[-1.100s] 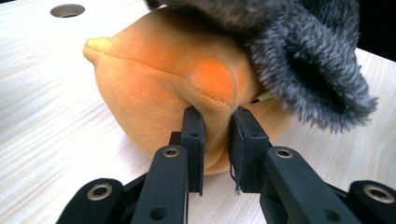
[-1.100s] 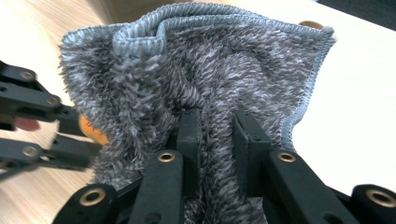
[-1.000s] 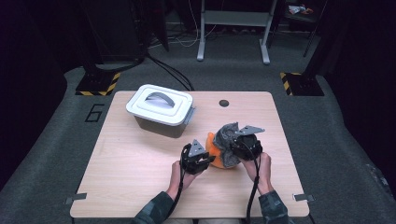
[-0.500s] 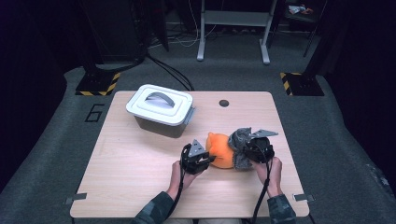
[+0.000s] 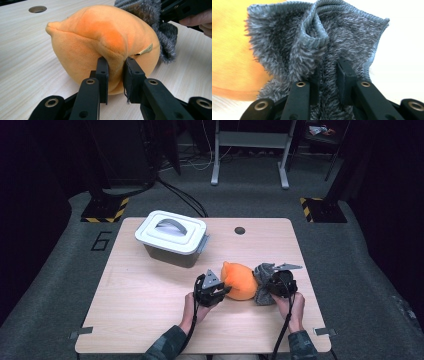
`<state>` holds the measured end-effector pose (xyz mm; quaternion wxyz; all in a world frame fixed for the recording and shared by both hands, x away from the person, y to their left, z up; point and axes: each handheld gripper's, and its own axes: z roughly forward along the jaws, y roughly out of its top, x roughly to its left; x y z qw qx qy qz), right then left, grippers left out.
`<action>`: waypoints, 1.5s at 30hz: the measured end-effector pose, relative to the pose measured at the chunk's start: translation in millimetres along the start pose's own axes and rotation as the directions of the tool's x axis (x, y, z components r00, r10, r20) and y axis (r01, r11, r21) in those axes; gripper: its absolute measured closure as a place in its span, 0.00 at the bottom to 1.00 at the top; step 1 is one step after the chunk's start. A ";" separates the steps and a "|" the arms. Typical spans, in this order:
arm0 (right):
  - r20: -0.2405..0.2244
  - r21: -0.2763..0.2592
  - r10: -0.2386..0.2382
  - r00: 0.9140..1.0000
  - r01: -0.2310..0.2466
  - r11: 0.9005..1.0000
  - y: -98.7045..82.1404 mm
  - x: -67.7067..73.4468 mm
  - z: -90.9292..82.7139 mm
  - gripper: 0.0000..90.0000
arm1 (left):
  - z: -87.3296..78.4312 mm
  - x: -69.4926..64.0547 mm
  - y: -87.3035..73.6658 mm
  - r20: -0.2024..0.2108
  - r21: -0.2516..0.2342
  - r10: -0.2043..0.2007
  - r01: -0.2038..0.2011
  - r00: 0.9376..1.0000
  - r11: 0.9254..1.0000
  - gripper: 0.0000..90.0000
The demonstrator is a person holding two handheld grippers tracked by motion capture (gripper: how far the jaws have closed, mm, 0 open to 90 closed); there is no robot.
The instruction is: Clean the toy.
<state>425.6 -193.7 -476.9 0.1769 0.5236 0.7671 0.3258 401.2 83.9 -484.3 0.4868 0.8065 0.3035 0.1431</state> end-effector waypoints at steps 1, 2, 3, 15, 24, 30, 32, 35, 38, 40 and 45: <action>0.002 0.003 -0.001 1.000 0.001 1.000 -0.8 -1.8 0.7 0.82 | -0.1 0.2 0.2 0.000 0.000 0.001 -0.001 1.000 1.000 0.84; 0.004 0.004 0.002 1.000 -0.002 1.000 -1.4 -3.2 0.0 0.82 | -0.2 0.5 0.3 0.002 0.001 0.000 0.000 1.000 1.000 0.84; 0.002 0.005 0.008 1.000 -0.008 1.000 -1.2 -3.7 -1.2 0.83 | -0.1 0.6 0.3 0.006 0.001 -0.005 0.004 1.000 1.000 0.84; -0.047 -0.102 -0.072 0.996 0.067 0.993 33.1 21.6 -44.2 0.83 | -0.6 2.0 1.1 0.002 0.002 0.003 -0.003 1.000 1.000 0.84; -0.104 -0.125 -0.160 0.982 0.147 0.981 61.3 56.4 -45.2 0.83 | -0.3 1.1 2.3 0.001 0.003 0.015 -0.015 1.000 1.000 0.84; -0.116 -0.112 -0.204 0.972 0.191 0.975 69.7 72.8 -37.7 0.83 | -0.3 2.0 2.5 0.007 0.004 0.014 -0.014 1.000 1.000 0.84; -0.118 -0.105 -0.215 0.970 0.203 0.974 71.4 76.7 -34.2 0.83 | -0.2 2.1 2.6 0.007 0.005 0.013 -0.013 1.000 1.000 0.84; -0.124 -0.096 -0.218 0.968 0.207 0.974 72.3 82.2 -30.1 0.83 | 0.1 2.0 2.7 0.010 0.006 0.017 -0.017 1.000 1.000 0.84; -0.121 -0.080 -0.220 0.968 0.211 0.974 71.5 87.8 -24.0 0.78 | 0.4 2.0 2.5 0.010 0.012 0.021 -0.021 1.000 1.000 0.84; -0.129 -0.076 -0.228 0.965 0.220 0.973 70.3 86.8 -20.4 0.73 | 0.7 2.4 1.9 0.013 0.012 0.014 -0.014 1.000 1.000 0.84; -0.127 -0.058 -0.191 0.973 0.185 0.981 67.3 88.9 -14.0 0.58 | 1.6 2.1 1.8 0.009 0.015 0.019 -0.019 1.000 1.000 0.84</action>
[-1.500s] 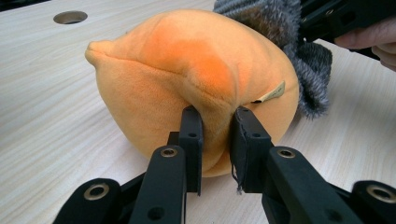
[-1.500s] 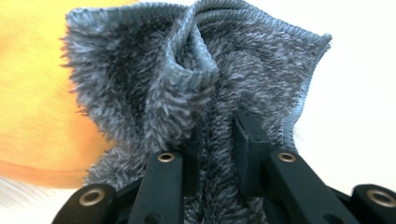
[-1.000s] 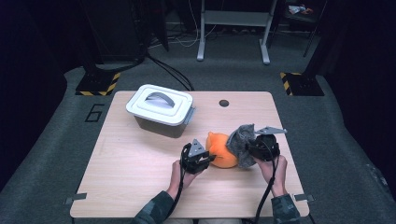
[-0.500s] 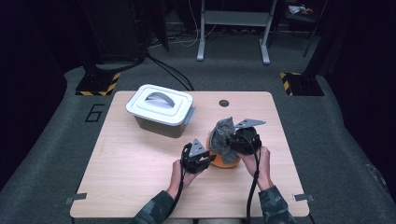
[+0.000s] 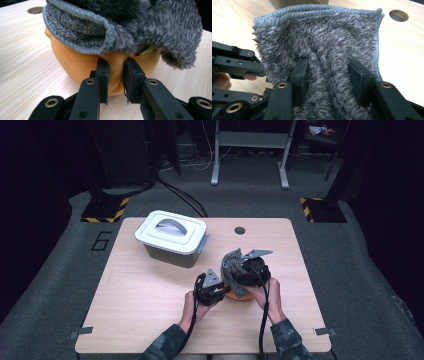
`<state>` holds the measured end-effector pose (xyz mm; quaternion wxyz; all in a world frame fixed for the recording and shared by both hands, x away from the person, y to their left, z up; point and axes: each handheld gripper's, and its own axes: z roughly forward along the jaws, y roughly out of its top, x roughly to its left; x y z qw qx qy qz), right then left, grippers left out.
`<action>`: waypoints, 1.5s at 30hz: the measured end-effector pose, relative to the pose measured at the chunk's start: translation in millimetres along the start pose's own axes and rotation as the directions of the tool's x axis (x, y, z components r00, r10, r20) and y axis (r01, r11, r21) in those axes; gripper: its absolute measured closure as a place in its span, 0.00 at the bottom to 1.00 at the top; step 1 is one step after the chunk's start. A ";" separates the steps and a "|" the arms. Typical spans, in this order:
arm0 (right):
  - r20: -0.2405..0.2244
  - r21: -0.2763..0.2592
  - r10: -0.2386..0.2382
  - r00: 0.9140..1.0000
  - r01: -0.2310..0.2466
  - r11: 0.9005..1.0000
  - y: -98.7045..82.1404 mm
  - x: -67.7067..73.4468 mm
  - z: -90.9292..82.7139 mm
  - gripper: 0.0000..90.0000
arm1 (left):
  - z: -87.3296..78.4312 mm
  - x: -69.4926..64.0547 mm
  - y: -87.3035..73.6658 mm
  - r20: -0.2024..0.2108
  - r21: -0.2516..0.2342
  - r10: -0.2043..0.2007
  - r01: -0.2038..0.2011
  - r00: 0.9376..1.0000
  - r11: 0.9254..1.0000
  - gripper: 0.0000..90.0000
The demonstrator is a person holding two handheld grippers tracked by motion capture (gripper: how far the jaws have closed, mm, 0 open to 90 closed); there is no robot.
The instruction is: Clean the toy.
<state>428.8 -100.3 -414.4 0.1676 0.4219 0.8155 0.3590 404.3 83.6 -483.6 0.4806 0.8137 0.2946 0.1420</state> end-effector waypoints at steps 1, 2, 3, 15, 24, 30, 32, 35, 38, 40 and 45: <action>0.012 0.005 -0.008 1.000 0.008 1.000 -0.2 0.9 0.8 0.55 | 0.2 -0.2 0.1 -0.003 0.002 0.002 -0.002 1.000 1.000 0.84; 0.033 0.008 -0.025 0.999 0.025 1.000 -0.5 2.1 2.8 0.55 | 0.2 -0.3 0.2 -0.004 0.005 0.004 -0.004 1.000 1.000 0.84; 0.039 0.016 -0.023 0.999 0.022 1.000 -0.9 3.2 3.5 0.55 | 0.6 -0.7 -0.2 -0.003 0.008 -0.003 0.003 1.000 1.000 0.84; 0.080 0.006 -0.064 0.995 0.064 0.998 -10.5 4.8 2.5 0.81 | 1.8 -0.2 -3.1 -0.007 0.003 -0.019 0.019 1.000 1.000 0.84; 0.095 -0.010 -0.021 0.995 0.022 1.000 -21.8 -10.0 -8.6 0.80 | 2.0 0.2 -3.2 -0.003 -0.005 -0.024 0.024 1.000 1.000 0.84; 0.099 -0.013 0.013 0.995 -0.012 1.000 -31.4 -22.0 -13.1 0.80 | 1.8 0.9 -3.1 0.002 -0.003 -0.034 0.034 0.999 0.999 0.84; 0.101 -0.011 0.025 0.995 -0.024 1.000 -35.2 -27.8 -14.7 0.80 | 1.7 1.7 -3.2 0.003 -0.003 -0.033 0.033 0.999 0.999 0.84; 0.104 -0.016 0.054 0.993 -0.053 0.998 -40.8 -35.0 -14.6 0.80 | 2.0 2.4 -3.3 -0.001 -0.005 -0.031 0.031 1.000 1.000 0.84; 0.107 -0.011 0.069 0.992 -0.068 0.998 -46.3 -42.2 -15.2 0.80 | 2.0 2.0 -3.2 -0.001 -0.005 -0.033 0.033 0.999 0.999 0.84; 0.104 -0.016 0.088 0.991 -0.087 0.996 -50.0 -47.1 -14.8 0.80 | 1.8 2.6 -3.2 -0.004 -0.003 -0.026 0.026 1.000 1.000 0.84; 0.126 0.003 0.118 0.985 -0.119 0.993 -61.1 -59.5 -14.3 0.80 | 2.1 3.0 -3.8 -0.003 -0.006 -0.040 0.040 0.999 0.999 0.84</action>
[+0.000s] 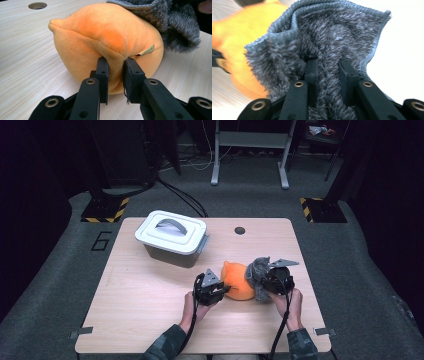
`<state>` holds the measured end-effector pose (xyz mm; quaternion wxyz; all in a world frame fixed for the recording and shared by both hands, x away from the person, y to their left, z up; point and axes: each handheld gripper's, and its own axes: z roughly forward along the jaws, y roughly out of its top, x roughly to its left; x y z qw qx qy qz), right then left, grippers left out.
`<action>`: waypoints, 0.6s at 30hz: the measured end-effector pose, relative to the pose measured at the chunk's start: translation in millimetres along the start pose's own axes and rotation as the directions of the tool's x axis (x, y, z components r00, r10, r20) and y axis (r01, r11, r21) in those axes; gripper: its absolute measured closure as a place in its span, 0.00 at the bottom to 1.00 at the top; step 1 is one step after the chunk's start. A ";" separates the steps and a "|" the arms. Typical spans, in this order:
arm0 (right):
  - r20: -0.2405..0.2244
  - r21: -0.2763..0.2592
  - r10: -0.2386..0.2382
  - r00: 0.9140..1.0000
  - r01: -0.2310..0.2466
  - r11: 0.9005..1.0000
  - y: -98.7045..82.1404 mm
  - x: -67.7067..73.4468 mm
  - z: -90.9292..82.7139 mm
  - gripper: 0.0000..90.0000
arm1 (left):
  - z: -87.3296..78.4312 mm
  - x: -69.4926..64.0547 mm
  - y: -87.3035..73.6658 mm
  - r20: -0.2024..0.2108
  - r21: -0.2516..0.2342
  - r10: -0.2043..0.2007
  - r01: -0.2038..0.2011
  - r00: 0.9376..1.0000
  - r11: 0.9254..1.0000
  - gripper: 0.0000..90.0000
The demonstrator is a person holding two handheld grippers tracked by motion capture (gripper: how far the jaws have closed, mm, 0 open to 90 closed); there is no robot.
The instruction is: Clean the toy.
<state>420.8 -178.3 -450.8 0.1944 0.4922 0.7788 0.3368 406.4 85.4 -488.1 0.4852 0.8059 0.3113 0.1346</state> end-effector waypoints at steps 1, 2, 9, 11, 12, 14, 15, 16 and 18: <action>0.005 0.007 0.017 1.000 -0.017 1.000 -1.7 -0.9 0.5 0.80 | 0.1 -0.1 0.0 -0.001 -0.001 -0.002 0.002 1.000 1.000 0.84; 0.010 0.008 0.025 1.000 -0.025 1.000 -4.8 -4.2 2.2 0.80 | 0.1 0.1 -0.1 -0.002 -0.001 -0.001 0.001 1.000 1.000 0.84; 0.021 0.050 0.065 0.998 -0.066 0.997 -19.8 -18.5 15.7 0.80 | 0.0 0.7 -0.2 -0.003 0.001 -0.003 0.003 1.000 1.000 0.84; 0.023 0.062 0.074 0.997 -0.075 0.995 -22.3 -20.7 19.1 0.80 | -0.3 1.0 -0.1 -0.002 0.003 -0.002 0.002 1.000 1.000 0.84; 0.025 0.072 0.089 0.996 -0.090 0.993 -23.6 -21.3 20.1 0.80 | -0.5 1.1 0.0 -0.001 0.005 -0.002 0.002 1.000 1.000 0.84; 0.029 0.073 0.084 0.996 -0.086 0.994 -24.2 -22.7 20.0 0.81 | -0.7 1.1 0.0 -0.001 0.005 -0.001 0.001 1.000 1.000 0.84; 0.033 0.065 0.080 0.996 -0.082 0.995 -23.6 -23.7 17.7 0.81 | -0.8 1.2 0.0 -0.001 0.006 0.000 0.000 1.000 1.000 0.84; 0.036 0.059 0.081 0.996 -0.083 0.995 -22.1 -23.5 14.2 0.81 | -0.8 1.2 -0.1 -0.003 0.003 -0.002 0.002 1.000 1.000 0.84; 0.040 0.039 0.076 0.996 -0.078 0.996 -17.7 -23.3 5.3 0.81 | -0.8 1.4 -0.3 -0.002 0.002 -0.005 0.005 1.000 1.000 0.84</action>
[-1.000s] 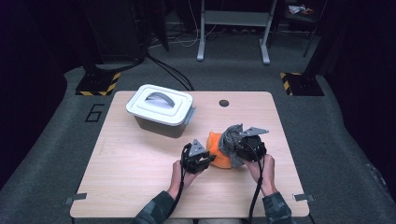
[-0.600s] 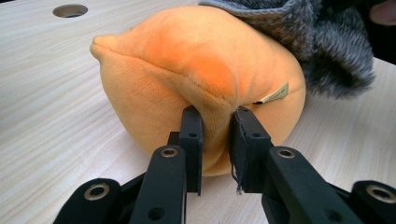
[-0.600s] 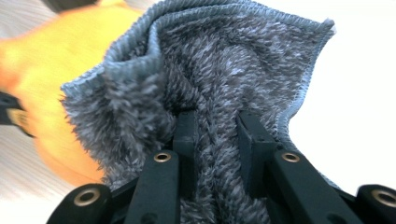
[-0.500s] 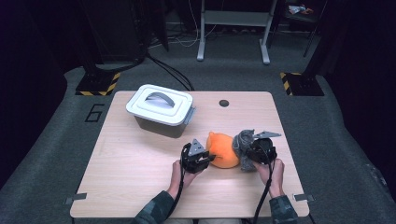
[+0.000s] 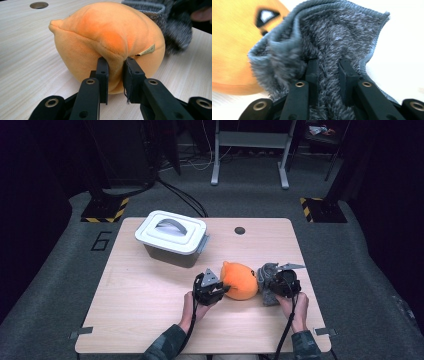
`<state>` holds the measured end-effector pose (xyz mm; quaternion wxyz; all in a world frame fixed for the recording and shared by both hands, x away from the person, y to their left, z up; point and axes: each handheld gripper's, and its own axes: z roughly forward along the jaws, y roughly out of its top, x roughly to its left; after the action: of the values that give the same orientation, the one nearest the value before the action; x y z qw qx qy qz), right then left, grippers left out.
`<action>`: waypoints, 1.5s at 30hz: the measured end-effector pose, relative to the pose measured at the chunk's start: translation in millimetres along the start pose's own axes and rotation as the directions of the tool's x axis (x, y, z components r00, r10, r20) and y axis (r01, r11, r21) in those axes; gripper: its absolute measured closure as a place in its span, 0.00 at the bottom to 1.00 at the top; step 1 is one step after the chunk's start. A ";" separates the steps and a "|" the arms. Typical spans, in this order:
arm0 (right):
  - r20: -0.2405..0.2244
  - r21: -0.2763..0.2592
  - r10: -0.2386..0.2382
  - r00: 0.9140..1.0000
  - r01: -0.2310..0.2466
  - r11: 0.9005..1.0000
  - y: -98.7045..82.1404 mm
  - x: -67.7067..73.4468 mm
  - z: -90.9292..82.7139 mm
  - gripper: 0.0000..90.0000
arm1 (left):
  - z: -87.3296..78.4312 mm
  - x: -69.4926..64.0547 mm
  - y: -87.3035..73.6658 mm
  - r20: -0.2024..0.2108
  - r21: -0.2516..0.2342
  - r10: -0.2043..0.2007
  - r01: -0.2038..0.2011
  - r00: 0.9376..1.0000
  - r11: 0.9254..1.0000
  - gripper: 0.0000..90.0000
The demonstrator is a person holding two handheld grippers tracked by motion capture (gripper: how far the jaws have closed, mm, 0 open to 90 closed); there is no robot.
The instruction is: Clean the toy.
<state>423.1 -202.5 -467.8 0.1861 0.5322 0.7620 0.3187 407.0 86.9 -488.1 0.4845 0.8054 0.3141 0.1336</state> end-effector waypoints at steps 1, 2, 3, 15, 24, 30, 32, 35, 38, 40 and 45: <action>-0.002 -0.012 -0.005 1.000 0.005 1.000 2.0 0.3 -3.8 0.81 | -0.1 -0.1 -0.1 0.000 0.000 0.000 0.000 1.000 1.000 0.84; -0.003 -0.025 -0.003 1.000 0.003 1.000 4.9 1.8 -9.4 0.81 | -0.1 -0.2 -0.1 0.000 0.000 0.000 0.000 1.000 1.000 0.84; -0.006 -0.041 -0.015 1.000 0.014 0.999 8.0 2.5 -14.6 0.81 | 0.0 -0.2 0.0 -0.001 0.000 0.001 -0.001 1.000 1.000 0.84; -0.111 -0.122 -0.105 0.988 0.091 0.988 39.7 41.0 -35.4 0.81 | -0.1 -0.1 0.0 0.000 -0.002 0.001 -0.001 1.000 1.000 0.83; -0.093 -0.048 -0.116 0.989 0.112 0.993 38.6 50.4 -3.5 0.81 | -0.8 4.3 -3.0 -0.013 -0.002 -0.006 0.006 1.000 1.000 0.69; -0.078 -0.044 -0.115 0.990 0.112 0.993 42.7 49.2 0.9 0.80 | 1.5 5.6 -5.4 -0.031 0.027 0.013 -0.012 0.999 1.000 0.53; -0.076 -0.040 -0.111 0.991 0.108 0.993 43.8 49.0 2.2 0.80 | 3.8 6.2 -6.8 -0.035 0.020 0.009 -0.008 0.999 1.000 0.49; -0.075 -0.040 -0.121 0.990 0.119 0.992 45.0 47.6 4.4 0.80 | 7.6 6.8 -7.0 -0.036 0.025 0.031 -0.030 0.999 0.999 0.47; -0.079 -0.041 -0.115 0.990 0.112 0.993 45.6 46.4 6.9 0.80 | 10.8 4.8 -6.9 -0.028 0.038 0.062 -0.061 0.998 0.997 0.48; -0.075 -0.040 -0.117 0.990 0.114 0.993 45.4 45.6 8.6 0.80 | 13.1 2.7 -7.5 -0.033 0.037 0.089 -0.088 0.995 0.995 0.53; -0.078 -0.048 -0.110 0.991 0.107 0.993 44.8 46.2 10.0 0.80 | 13.8 1.8 -6.9 -0.046 0.035 0.106 -0.105 0.993 0.994 0.73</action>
<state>443.5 -146.3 -441.9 0.1838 0.4725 0.7896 0.3457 413.0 80.8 -501.1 0.4560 0.8253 0.2846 0.1730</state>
